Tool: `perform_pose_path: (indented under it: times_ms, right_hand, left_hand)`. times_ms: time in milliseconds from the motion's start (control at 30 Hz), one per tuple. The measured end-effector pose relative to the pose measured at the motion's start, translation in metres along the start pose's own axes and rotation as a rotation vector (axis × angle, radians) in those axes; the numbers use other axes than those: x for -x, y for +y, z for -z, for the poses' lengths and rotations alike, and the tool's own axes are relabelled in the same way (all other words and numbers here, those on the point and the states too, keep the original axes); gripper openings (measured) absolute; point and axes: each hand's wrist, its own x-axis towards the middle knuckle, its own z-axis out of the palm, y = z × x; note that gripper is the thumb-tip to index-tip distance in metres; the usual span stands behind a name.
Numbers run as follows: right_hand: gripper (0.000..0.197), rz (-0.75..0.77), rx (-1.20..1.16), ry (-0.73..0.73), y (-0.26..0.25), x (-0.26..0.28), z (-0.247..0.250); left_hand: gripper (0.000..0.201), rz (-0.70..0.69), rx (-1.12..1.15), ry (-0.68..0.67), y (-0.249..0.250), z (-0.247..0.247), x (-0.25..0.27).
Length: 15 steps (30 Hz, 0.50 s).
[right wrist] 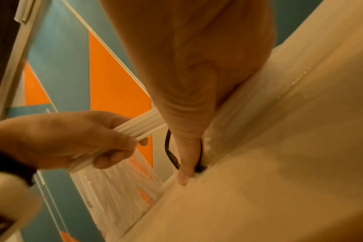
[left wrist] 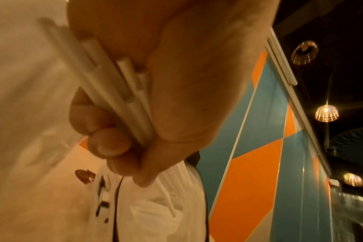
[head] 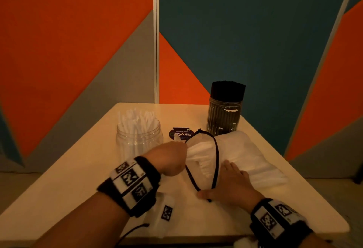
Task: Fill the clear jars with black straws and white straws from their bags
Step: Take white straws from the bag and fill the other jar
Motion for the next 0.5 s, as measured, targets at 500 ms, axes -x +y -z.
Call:
perform_pose_path:
  times_ms: [500]
  right_hand:
    - [0.095, 0.368, -1.106, 0.437, -0.01, 0.04, 0.077]
  left_hand:
    - [0.006, -0.044, 0.549, 0.163, -0.022, 0.017, 0.071]
